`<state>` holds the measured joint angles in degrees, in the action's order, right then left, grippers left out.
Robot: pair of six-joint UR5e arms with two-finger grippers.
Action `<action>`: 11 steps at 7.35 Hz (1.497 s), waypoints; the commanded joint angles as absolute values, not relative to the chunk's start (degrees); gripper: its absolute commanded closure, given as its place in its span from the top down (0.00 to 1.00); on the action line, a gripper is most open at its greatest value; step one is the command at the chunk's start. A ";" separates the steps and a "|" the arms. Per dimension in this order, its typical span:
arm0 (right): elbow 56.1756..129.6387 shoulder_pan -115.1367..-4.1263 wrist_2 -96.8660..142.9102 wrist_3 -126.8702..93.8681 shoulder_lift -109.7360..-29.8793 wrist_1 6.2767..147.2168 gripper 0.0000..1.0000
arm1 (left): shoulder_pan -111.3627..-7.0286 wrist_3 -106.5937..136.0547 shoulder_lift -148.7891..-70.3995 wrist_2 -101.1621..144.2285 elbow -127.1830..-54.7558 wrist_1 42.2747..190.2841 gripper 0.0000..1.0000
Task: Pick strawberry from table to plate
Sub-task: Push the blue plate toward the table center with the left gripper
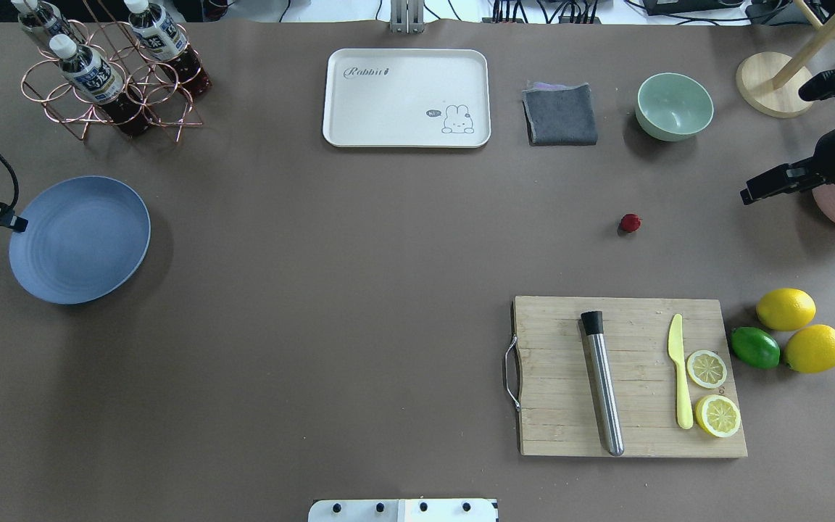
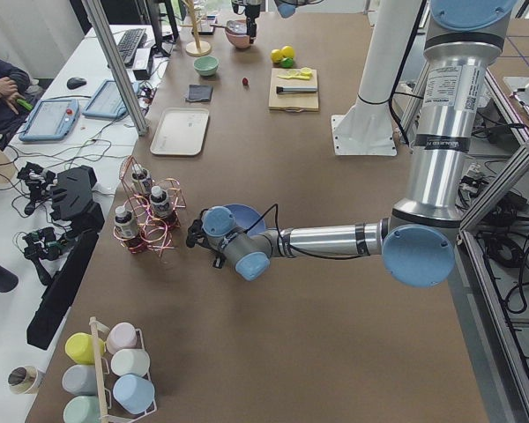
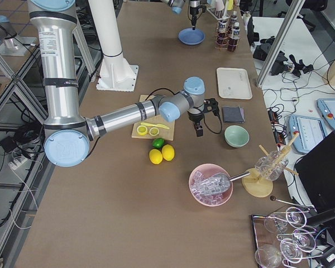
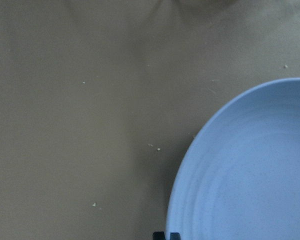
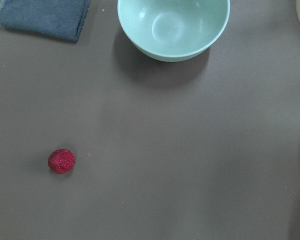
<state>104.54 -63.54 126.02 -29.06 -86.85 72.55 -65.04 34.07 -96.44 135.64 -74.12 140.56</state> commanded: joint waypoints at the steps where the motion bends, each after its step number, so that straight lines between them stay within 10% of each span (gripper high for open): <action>1: 104.50 -63.54 126.30 -29.27 -86.84 72.60 1.00 | -65.04 43.37 -96.85 137.97 -78.90 140.71 0.00; 11: 103.89 -63.54 126.47 -30.76 -86.92 72.77 1.00 | -39.03 72.68 -121.01 116.73 -83.51 126.74 0.00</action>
<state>103.94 -63.55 126.50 -30.63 -86.86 72.76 -40.86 72.46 -118.75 118.50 -84.60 127.56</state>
